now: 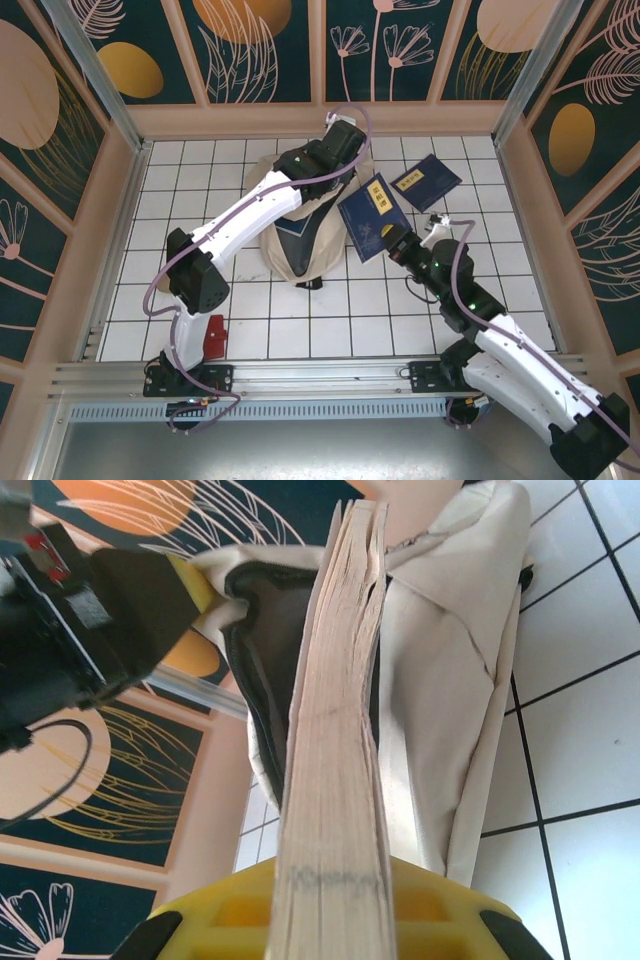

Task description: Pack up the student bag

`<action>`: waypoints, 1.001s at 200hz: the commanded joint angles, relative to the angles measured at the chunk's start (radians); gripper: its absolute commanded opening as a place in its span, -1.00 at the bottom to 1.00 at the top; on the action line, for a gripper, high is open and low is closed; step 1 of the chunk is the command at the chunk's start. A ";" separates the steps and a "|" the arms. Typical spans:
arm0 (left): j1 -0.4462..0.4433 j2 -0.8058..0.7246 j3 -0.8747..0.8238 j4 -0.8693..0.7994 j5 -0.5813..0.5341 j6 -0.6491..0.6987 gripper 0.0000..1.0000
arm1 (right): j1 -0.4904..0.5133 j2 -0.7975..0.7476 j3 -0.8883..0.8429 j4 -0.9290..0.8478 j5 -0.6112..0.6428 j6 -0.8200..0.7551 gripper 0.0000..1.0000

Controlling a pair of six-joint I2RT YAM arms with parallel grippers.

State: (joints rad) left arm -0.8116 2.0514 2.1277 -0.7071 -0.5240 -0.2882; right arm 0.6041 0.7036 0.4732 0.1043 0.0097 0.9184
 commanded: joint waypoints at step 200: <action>0.000 0.104 0.288 -0.148 0.147 -0.034 -1.00 | 0.081 0.998 0.318 0.872 0.071 0.253 -1.00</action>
State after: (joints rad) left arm -0.8112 2.1605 2.3608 -0.8745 -0.3805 -0.3008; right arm 0.7063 1.6573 0.7288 0.8246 0.0967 1.1412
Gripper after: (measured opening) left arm 0.049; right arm 0.127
